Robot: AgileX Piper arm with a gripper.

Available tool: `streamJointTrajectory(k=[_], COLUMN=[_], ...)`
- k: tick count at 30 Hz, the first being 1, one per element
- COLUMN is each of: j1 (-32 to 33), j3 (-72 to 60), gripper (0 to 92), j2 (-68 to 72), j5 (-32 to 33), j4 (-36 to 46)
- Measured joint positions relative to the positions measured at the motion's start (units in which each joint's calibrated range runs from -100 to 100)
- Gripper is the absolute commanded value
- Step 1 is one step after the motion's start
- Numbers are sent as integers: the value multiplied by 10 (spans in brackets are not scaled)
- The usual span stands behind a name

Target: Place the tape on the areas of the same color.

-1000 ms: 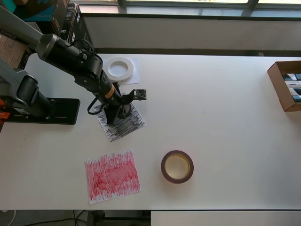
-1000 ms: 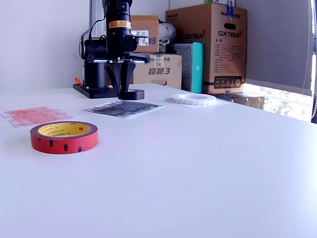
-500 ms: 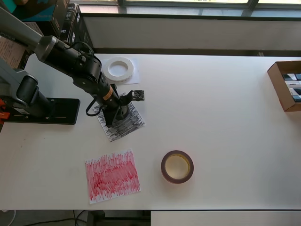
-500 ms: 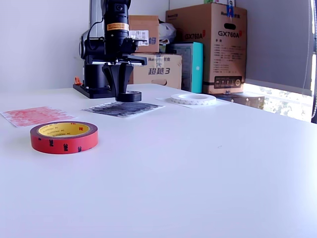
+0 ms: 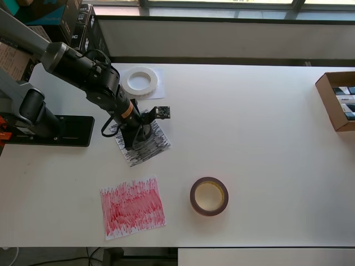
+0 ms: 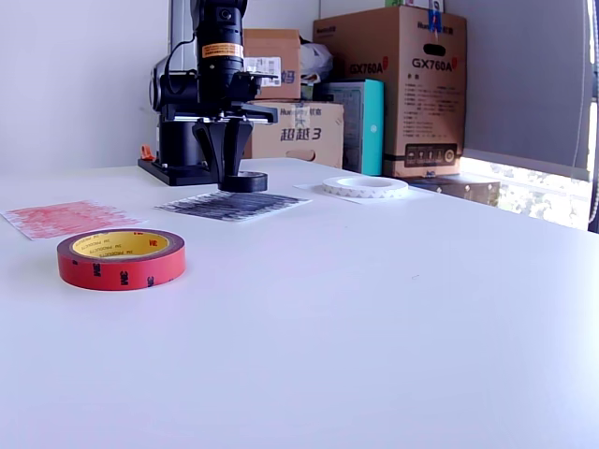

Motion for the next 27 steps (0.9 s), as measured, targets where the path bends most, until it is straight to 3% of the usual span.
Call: streamJointTrajectory(k=[14,27], j1=[0,0], j3=[12,-2], gripper=[341,339], j2=[0,0], j5=[-9,-9], j4=[0,1])
